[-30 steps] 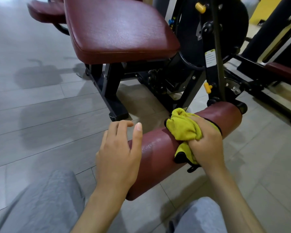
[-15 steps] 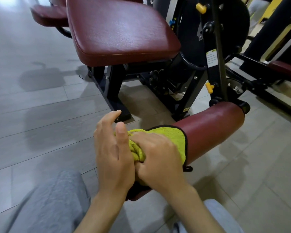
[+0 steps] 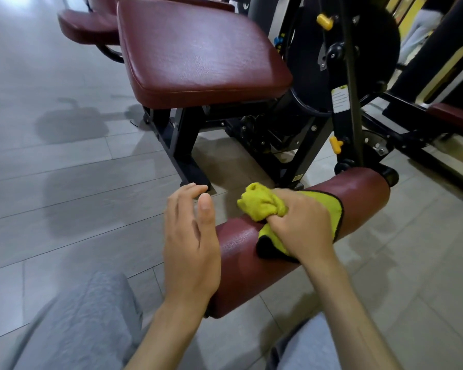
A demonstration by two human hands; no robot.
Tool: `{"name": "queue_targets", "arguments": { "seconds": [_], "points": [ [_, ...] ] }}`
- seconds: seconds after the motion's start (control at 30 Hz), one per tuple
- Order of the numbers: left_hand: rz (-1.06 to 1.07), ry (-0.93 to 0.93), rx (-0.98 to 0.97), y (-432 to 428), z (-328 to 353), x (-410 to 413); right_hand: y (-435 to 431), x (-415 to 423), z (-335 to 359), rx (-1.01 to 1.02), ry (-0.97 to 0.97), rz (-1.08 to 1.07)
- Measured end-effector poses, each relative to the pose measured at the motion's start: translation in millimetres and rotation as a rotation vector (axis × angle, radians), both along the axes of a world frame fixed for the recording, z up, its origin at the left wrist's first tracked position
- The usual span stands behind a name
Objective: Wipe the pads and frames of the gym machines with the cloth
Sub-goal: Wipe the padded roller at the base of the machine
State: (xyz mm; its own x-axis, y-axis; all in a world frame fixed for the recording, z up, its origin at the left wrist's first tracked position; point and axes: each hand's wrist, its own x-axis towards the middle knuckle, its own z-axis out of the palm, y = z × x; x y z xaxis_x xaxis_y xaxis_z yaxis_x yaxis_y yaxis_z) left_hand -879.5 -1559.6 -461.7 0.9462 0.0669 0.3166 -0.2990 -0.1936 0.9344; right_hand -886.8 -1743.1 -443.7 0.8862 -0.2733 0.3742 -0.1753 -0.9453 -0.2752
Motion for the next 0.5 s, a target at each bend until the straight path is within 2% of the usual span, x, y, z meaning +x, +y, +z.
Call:
{"name": "queue_targets", "arguments": {
  "seconds": [0.17,0.3,0.37,0.5],
  "points": [
    [-0.004,-0.003,0.023,0,-1,0,65,-26,3,0.077,-0.035,0.336],
    [-0.02,-0.004,0.073,0,-4,1,56,-27,0,0.084,-0.093,0.432],
    [-0.032,-0.011,0.116,1,-5,1,35,-20,1,0.12,-0.107,0.438],
    [-0.074,-0.003,0.205,2,-6,5,-34,-2,1,0.144,-0.096,0.208]
  ]
}}
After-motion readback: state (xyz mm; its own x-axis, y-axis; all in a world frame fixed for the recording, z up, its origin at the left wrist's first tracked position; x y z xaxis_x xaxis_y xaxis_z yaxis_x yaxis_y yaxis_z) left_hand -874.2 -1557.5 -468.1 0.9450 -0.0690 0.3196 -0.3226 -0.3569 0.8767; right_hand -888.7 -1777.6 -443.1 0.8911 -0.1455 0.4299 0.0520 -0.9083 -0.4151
